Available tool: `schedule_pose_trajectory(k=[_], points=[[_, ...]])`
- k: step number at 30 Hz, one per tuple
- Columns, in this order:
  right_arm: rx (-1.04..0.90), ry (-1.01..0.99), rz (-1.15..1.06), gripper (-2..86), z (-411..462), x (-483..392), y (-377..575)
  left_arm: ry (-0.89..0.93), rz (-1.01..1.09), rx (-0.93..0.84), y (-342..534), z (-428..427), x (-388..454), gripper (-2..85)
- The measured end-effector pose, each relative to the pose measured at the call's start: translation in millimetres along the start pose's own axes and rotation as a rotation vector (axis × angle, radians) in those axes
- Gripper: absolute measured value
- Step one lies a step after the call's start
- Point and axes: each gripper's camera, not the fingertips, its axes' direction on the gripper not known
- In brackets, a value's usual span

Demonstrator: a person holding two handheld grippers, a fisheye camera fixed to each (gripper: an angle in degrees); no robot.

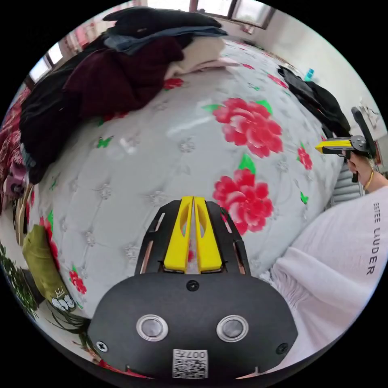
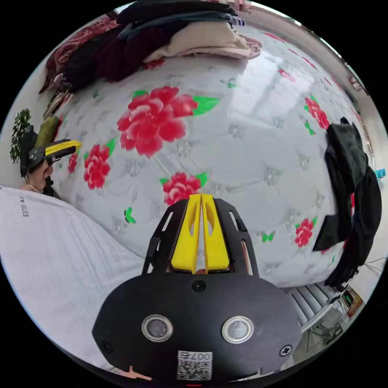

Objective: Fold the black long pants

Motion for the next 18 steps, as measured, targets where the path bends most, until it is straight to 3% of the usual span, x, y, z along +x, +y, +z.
schedule_pose_trajectory(k=[4, 7, 10, 14, 18], points=[[-0.072, -0.045, 0.021, -0.2, 28, -12, 23, 0.009, 0.084, -0.056, -12, 29, 34, -1.0], [0.111, -0.027, 0.097, -0.1, 20, -15, 41, 0.030, 0.051, -0.066, -19, 46, 43, -1.0], [0.141, -0.032, 0.042, 0.2, 15, -16, 48, 0.041, 0.014, -0.089, -28, 65, 50, -1.0], [0.163, -0.191, 0.029, 2.0, 2, 18, 53, 0.001, -0.032, -0.179, -46, 101, 59, -1.0], [0.416, 0.029, 0.309, 4.8, -52, 121, 76, -0.041, -0.072, -0.205, -59, 117, 54, -0.9]])
